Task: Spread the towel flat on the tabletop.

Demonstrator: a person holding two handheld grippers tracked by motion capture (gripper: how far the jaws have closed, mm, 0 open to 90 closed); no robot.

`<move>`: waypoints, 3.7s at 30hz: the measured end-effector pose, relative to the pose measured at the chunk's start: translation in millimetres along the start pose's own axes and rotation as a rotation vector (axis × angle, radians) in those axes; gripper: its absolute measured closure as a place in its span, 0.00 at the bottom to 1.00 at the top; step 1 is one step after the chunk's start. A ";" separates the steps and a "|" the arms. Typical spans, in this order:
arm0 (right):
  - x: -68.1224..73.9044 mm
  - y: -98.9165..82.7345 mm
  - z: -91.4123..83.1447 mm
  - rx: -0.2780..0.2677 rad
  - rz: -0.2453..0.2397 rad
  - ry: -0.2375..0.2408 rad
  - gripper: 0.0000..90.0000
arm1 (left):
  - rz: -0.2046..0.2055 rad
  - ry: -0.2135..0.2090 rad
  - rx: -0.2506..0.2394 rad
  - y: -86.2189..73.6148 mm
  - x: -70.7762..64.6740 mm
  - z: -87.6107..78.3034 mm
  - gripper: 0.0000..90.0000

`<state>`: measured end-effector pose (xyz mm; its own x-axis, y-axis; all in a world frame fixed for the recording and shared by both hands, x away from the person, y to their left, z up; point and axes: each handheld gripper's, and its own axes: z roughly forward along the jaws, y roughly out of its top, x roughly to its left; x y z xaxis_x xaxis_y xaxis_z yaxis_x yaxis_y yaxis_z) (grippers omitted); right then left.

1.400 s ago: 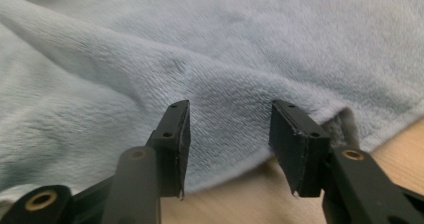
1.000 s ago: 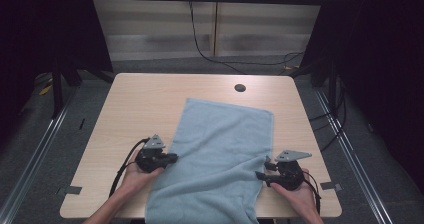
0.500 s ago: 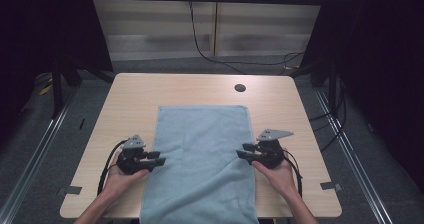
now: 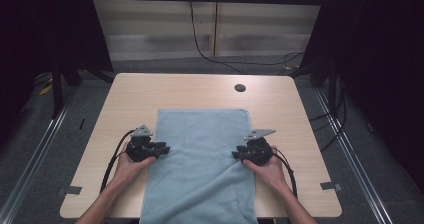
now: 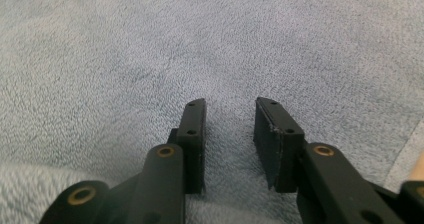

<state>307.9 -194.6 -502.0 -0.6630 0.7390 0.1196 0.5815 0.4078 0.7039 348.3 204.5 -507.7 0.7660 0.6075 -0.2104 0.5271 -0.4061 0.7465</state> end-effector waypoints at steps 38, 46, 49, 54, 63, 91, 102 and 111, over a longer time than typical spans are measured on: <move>-56.3 1.9 -18.5 -0.037 0.110 -0.100 0.49 | 0.053 -0.106 0.040 -39.0 -60.8 -32.5 0.67; -62.4 -1.2 -8.3 -0.047 0.087 -0.103 0.49 | 0.059 -0.109 0.041 -38.9 -61.2 -32.3 0.66; -60.0 -1.0 -4.4 -0.046 0.072 -0.119 0.49 | 0.058 -0.119 0.042 -38.5 -60.5 -32.2 0.65; -54.3 0.7 -1.1 -0.034 0.045 -0.159 0.56 | 0.033 -0.114 0.036 -35.0 -55.8 -33.4 0.61; -54.0 0.3 -1.5 -0.044 0.031 -0.065 0.92 | 0.033 -0.055 -0.004 3.5 -37.9 -20.8 0.58; -44.0 -0.8 -0.7 -0.038 0.042 0.020 0.94 | 0.076 0.161 -0.003 14.7 13.9 14.3 0.62; -55.7 -0.3 -19.0 -0.110 0.108 0.023 0.96 | 0.002 0.032 -0.029 11.2 17.5 5.6 0.95; -53.5 8.7 -45.4 -0.269 0.153 0.123 0.96 | -0.016 -0.031 -0.162 25.8 6.5 -25.0 0.95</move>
<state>327.0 -255.0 -470.5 -0.6393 0.7038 0.3099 0.5440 0.1290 0.8291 357.6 215.0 -474.0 0.7701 0.5907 -0.2407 0.4750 -0.2792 0.8345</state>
